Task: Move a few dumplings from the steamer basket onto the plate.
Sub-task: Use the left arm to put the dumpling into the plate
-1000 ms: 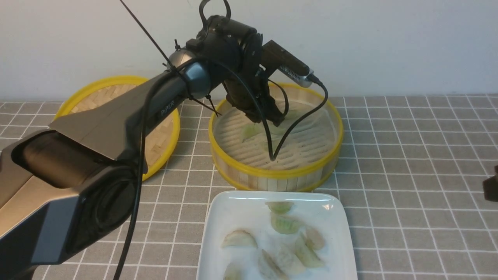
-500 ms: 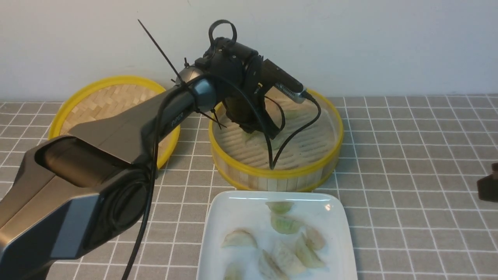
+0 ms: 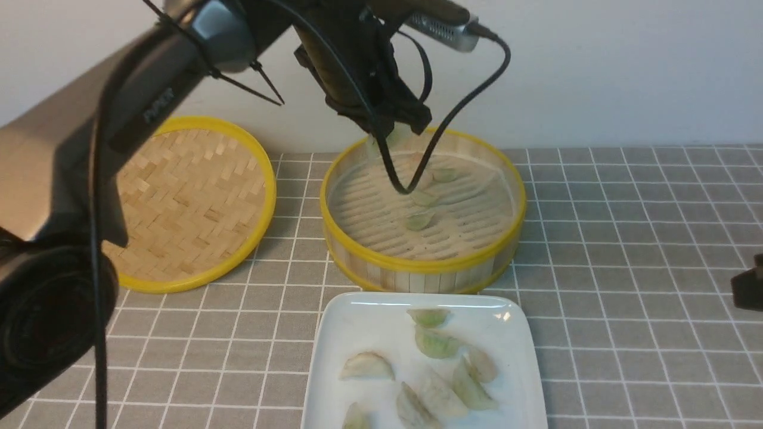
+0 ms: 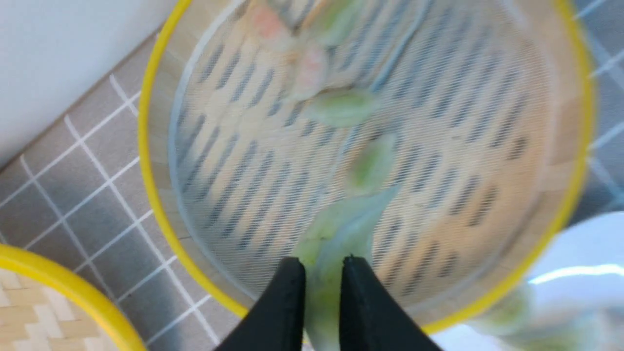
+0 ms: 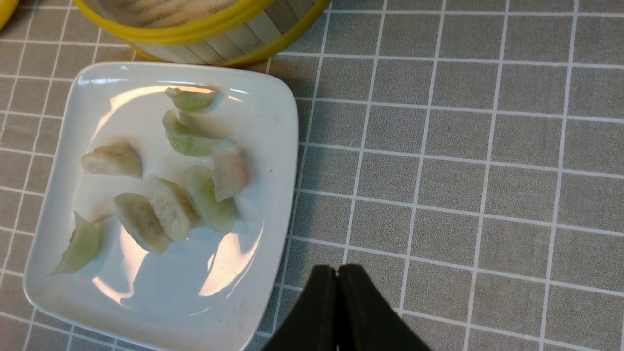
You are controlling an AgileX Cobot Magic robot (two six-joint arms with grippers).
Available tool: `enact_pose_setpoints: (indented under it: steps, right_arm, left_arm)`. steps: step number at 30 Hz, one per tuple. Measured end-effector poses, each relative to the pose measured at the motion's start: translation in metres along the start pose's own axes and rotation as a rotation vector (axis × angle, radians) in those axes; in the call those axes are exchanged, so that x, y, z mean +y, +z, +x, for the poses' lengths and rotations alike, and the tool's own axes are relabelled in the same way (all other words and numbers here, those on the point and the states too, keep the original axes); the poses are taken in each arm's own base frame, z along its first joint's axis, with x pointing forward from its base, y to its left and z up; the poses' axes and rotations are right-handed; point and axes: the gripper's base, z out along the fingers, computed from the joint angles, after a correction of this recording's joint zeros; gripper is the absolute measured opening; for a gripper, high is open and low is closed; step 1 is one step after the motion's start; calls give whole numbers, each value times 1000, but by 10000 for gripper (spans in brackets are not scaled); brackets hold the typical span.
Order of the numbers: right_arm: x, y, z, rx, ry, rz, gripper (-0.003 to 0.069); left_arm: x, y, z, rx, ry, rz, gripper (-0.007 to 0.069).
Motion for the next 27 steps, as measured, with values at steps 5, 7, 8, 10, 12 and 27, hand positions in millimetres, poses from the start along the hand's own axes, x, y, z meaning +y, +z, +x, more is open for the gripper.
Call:
enact_pose_setpoints:
  steps: [5, 7, 8, 10, 12, 27]
  right_arm:
    - [1, 0, 0, 4, -1, -8, -10]
    - [2, 0, 1, 7, -10, -20, -10]
    - [2, 0, 1, 8, -16, -25, -10]
    - [3, 0, 1, 14, -22, -37, -10]
    - [4, 0, 1, 14, -24, -47, -10]
    - [6, 0, 0, 3, -17, -64, -10]
  left_arm:
    - [-7, -18, -1, -35, -13, 65, 62]
    - [-10, -27, -1, -48, -19, 87, 62]
    - [-12, -31, 1, -49, -20, 94, 62]
    - [-18, -38, 7, -37, -17, 111, 62]
    - [-24, -40, 19, 2, -20, 133, 62]
    - [-60, 50, 106, 341, -63, 306, 62]
